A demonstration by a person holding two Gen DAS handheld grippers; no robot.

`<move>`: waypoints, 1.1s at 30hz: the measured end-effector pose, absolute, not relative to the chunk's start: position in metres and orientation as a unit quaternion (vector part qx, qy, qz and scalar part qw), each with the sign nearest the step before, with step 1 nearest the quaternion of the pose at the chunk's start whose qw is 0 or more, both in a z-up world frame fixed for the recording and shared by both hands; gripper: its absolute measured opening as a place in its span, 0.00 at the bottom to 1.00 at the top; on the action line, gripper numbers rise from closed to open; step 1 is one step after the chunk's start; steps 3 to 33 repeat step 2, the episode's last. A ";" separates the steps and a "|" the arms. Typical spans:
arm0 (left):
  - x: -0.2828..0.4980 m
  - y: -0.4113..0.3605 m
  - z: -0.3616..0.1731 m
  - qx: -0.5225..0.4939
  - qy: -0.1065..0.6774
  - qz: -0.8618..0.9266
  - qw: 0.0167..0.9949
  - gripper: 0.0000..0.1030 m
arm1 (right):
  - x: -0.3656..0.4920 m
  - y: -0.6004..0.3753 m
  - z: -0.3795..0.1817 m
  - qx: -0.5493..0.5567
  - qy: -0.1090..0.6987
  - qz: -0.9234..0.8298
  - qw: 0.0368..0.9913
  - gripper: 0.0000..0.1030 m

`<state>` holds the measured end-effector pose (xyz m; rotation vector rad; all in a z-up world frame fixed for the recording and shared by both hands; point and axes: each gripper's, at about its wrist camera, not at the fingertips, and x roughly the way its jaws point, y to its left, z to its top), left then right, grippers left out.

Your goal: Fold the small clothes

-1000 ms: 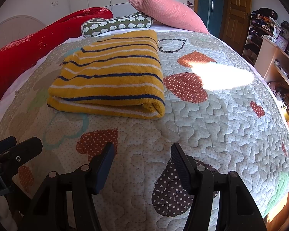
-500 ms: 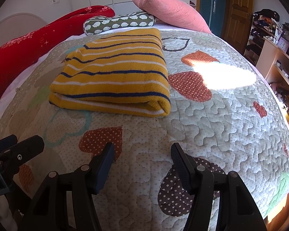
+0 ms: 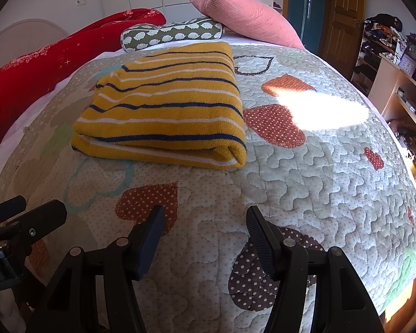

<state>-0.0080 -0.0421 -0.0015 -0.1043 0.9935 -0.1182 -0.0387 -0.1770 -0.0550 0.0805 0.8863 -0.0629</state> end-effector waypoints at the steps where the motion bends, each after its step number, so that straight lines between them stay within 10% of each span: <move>1: -0.008 -0.042 -0.001 -0.050 0.476 -0.056 0.876 1.00 | -0.039 -0.177 -0.055 0.039 0.428 -0.031 0.902 0.63; 33: -0.008 -0.042 -0.001 -0.049 0.476 -0.055 0.876 1.00 | -0.039 -0.177 -0.055 0.039 0.428 -0.031 0.902 0.63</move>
